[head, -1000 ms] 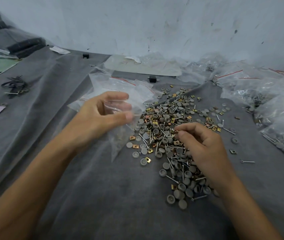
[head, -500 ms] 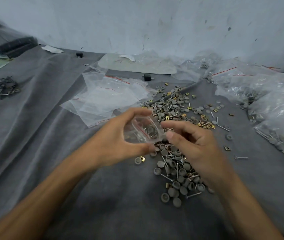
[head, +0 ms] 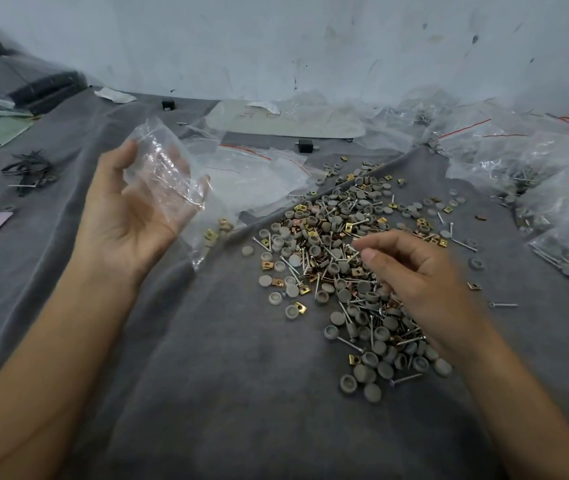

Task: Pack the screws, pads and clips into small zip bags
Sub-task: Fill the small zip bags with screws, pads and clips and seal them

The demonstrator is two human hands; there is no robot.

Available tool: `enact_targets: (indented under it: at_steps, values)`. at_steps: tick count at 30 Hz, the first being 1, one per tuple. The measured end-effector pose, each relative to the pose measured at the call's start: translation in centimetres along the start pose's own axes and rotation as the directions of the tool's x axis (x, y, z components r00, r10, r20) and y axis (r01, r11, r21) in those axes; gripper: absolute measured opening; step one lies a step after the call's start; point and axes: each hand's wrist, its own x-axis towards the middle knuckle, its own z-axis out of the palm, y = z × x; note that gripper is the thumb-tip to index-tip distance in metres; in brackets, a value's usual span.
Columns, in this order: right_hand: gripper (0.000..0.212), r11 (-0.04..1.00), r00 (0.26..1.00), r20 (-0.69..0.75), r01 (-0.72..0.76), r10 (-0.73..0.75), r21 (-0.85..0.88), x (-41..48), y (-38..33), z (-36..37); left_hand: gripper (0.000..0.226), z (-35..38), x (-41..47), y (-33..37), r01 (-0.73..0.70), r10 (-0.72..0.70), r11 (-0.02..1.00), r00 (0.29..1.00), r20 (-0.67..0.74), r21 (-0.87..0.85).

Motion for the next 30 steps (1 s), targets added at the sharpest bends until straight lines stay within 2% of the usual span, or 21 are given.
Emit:
enact_targets:
  at_steps: [4,10,12,14,19,21,24,27,30]
  values:
    - [0.013,1.0,1.0,0.004,0.011,-0.011,-0.017,0.0,0.2,-0.1,0.021,-0.1,0.0,0.4,-0.013,0.008,0.999,0.992,-0.124,-0.039]
    - [0.014,0.999,1.0,0.012,0.017,-0.016,-0.039,-0.1,-0.1,-0.1,0.03,-0.1,0.0,0.2,0.005,-0.007,1.0,0.997,-0.082,-0.016]
    - [0.015,0.997,0.999,0.028,0.023,-0.022,-0.07,-0.1,-0.3,-0.1,0.028,-0.1,0.0,0.0,-0.003,0.006,0.996,0.999,-0.035,0.089]
    - [0.014,0.994,0.999,0.043,0.027,-0.022,-0.111,-0.1,-0.4,-0.3,0.012,0.1,-0.1,-0.2,-0.042,0.04,0.961,0.999,0.015,0.273]
    - [0.004,0.963,0.98,0.186,-0.015,0.067,-0.267,0.1,-0.1,-1.1,0.004,0.6,-0.3,-0.1,-0.189,0.206,0.791,0.978,0.038,0.581]
    - [0.003,0.932,0.964,0.249,0.005,0.092,-0.364,0.0,0.1,-1.4,0.016,0.6,-0.3,0.0,-0.262,0.286,0.7,0.955,0.076,0.664]
    - [0.004,0.902,0.961,0.264,0.037,0.087,-0.431,-0.3,0.3,-1.2,0.046,0.6,-0.5,0.0,-0.328,0.359,0.545,0.923,0.139,0.771]
    - [0.004,0.873,0.97,0.24,0.075,0.049,-0.481,-0.4,0.4,-0.5,0.056,0.6,-0.9,-0.9,-0.329,0.315,0.377,0.925,0.214,0.866]
    - [0.009,0.781,0.953,0.289,0.114,0.088,-0.613,-0.5,0.4,0.1,0.059,0.6,-1.3,-2.4,-0.304,0.209,0.238,0.944,0.257,0.922]
